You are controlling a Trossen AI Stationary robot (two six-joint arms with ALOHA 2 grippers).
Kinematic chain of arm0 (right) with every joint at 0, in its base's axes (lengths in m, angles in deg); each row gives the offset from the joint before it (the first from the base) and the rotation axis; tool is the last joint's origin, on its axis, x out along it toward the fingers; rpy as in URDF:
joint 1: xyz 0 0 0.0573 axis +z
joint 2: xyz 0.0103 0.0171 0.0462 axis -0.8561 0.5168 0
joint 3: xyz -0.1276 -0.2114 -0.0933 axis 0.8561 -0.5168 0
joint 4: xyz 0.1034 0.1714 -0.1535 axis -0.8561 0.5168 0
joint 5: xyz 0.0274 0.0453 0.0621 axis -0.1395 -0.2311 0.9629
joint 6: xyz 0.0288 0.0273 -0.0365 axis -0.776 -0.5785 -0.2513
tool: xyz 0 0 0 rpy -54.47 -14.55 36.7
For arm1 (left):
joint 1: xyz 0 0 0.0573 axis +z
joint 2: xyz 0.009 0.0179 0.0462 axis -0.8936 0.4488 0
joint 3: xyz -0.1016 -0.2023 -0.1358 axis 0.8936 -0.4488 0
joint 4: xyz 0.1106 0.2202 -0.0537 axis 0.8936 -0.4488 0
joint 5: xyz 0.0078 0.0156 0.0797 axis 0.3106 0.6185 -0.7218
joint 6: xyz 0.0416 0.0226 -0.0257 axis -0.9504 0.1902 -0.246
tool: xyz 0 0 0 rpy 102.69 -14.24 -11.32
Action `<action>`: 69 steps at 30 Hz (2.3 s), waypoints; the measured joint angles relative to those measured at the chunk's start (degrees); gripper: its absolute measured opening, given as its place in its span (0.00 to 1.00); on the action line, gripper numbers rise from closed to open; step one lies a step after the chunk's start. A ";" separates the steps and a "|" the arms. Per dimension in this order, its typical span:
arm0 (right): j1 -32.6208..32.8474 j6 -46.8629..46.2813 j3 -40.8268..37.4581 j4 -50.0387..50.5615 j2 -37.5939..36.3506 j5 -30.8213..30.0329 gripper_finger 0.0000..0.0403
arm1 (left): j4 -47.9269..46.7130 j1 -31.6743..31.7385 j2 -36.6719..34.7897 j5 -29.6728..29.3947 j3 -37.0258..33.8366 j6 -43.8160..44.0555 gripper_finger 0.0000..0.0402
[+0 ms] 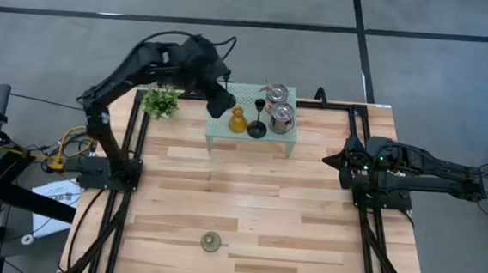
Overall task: Pick & Place candle stick holders
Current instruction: Put the green glass candle holder on the shelf
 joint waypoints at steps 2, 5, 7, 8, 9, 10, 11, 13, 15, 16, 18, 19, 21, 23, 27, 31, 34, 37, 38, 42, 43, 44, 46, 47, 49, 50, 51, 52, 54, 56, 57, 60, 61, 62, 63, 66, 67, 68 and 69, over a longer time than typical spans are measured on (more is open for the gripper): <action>0.00 0.00 0.00 -0.01 0.02 0.00 0.00 | 0.12 -1.53 -1.66 0.79 0.01 0.00 0.23; 0.00 0.00 0.00 -0.02 0.01 0.00 0.00 | 0.06 -4.52 -3.67 4.92 0.00 0.09 0.23; -0.02 0.00 0.00 -0.02 0.01 0.00 0.00 | 0.00 -7.31 -4.57 7.32 0.00 0.22 0.23; -0.01 0.00 0.00 -0.02 0.01 0.00 0.00 | -0.02 -8.88 -4.83 7.88 0.02 0.88 0.23; 0.00 0.00 0.00 -0.02 0.02 0.00 0.00 | -0.10 -10.43 -5.03 8.05 0.02 1.93 0.23; 0.00 -0.02 0.00 -0.04 0.00 0.00 0.00 | -0.14 -11.90 -5.05 8.17 0.02 3.23 0.23; 0.00 -0.04 0.00 -0.09 0.02 0.00 0.00 | -0.19 -13.33 -5.05 8.34 0.02 4.40 0.23; 0.00 -0.50 0.00 -0.24 0.02 0.00 0.00 | -0.51 -16.08 -4.68 8.45 0.02 5.93 0.23; -0.01 -0.93 0.00 -0.24 0.02 0.00 0.00 | -0.85 -18.64 -4.17 8.35 0.02 6.25 0.23; -0.02 -0.94 0.00 -0.24 0.02 0.00 0.00 | -0.80 -19.84 -3.78 8.21 0.02 6.23 0.23; 0.00 -0.94 0.00 -0.24 0.00 0.00 0.00 | -0.84 -21.87 -3.17 8.22 0.02 6.23 0.23; 0.00 -0.94 0.00 -0.24 0.01 0.00 0.00 | -0.80 -22.76 -2.73 8.20 0.02 6.21 0.23; -0.01 -0.95 0.00 -0.24 0.02 0.00 0.00 | -0.82 -24.23 -2.08 7.89 0.02 5.53 0.23; 0.00 -0.97 0.00 -0.24 0.01 0.00 0.00 | -0.82 -25.59 -1.20 7.72 0.02 4.22 0.23; 0.00 -1.09 0.00 -0.24 0.00 0.00 0.00 | -0.82 -27.64 1.14 7.72 0.02 2.69 0.23; -0.01 -1.06 0.00 -0.24 0.01 0.00 0.00 | -2.92 -28.65 3.77 7.30 0.02 2.54 0.23; -0.01 -0.96 0.00 -0.24 0.00 0.00 0.00 | -6.20 -28.99 6.00 7.27 0.02 2.55 0.23; -0.01 0.16 0.00 -0.24 0.01 0.00 0.00 | -8.36 -29.14 7.95 7.30 0.02 2.54 0.23; 0.00 0.39 0.00 -0.24 0.02 0.00 0.00 | -8.68 -29.29 8.61 7.30 0.02 2.56 0.23; -0.02 0.91 0.00 -0.22 0.01 0.00 0.00 | -9.94 -29.87 10.48 7.41 0.02 2.69 0.23; -0.01 1.31 0.00 -0.22 0.01 0.00 0.00 | -10.31 -30.15 10.81 7.58 0.02 2.81 0.23; -0.02 1.51 0.00 -0.22 0.00 0.00 0.00 | -10.67 -30.49 11.19 7.72 0.02 3.25 0.23; -0.01 1.60 0.00 -0.22 0.02 0.00 0.00 | -11.97 -30.97 11.78 7.88 0.00 5.09 0.23; -0.02 1.86 0.00 -0.22 0.00 0.00 0.00 | -12.20 -31.21 11.99 8.44 -0.49 6.04 0.23; 0.00 1.94 0.00 -0.20 0.01 0.01 0.00 | -12.09 -31.71 11.52 10.61 -3.27 7.42 0.23; 0.00 1.95 0.00 -0.21 0.00 0.00 0.00 | -12.20 -31.96 11.19 11.33 -5.11 7.95 0.22; -0.02 1.96 0.00 -0.21 0.00 0.00 0.00 | -12.14 -32.27 10.83 11.54 -7.07 8.49 0.21; -0.02 1.97 0.00 -0.20 0.02 0.01 0.00 | -12.16 -32.61 10.33 11.50 -9.28 8.70 0.20; 0.00 1.95 0.00 -0.20 0.01 0.13 0.00 | -11.95 -33.22 9.14 10.68 -13.97 9.28 0.17; 0.00 1.95 0.00 -0.19 0.00 0.18 0.00 | -10.84 -33.63 7.47 10.22 -18.99 11.26 0.14; 0.00 1.95 0.00 -0.12 0.00 0.20 0.00 | -9.89 -33.74 6.52 10.12 -21.55 12.19 0.12; 0.00 1.95 0.00 0.52 0.02 0.20 0.00 | -4.48 -34.03 2.50 9.87 -29.70 14.74 0.06; 0.00 1.90 0.00 0.55 0.00 0.20 0.00 | -1.69 -34.25 0.79 9.91 -32.43 15.47 0.04; 0.00 1.60 0.00 0.53 0.00 0.20 0.00 | 1.57 -34.53 -1.24 9.91 -35.32 16.02 0.02; 0.00 1.09 0.01 0.54 0.01 0.20 0.00 | 5.01 -34.95 -3.18 9.97 -38.09 16.37 0.01; 0.00 -1.07 0.00 0.52 0.00 0.22 0.00 | 13.49 -35.94 -9.35 9.86 -46.73 19.38 0.02; 0.00 -1.66 0.02 0.48 0.00 0.22 0.00 | 15.17 -36.26 -11.36 9.84 -49.49 20.88 0.02; 0.02 -2.18 0.01 0.46 0.00 0.22 0.00 | 16.53 -36.62 -13.35 9.63 -52.35 22.40 0.03; 0.04 -2.37 0.00 0.46 0.00 0.22 0.00 | 17.92 -36.96 -15.17 9.08 -54.95 23.92 0.03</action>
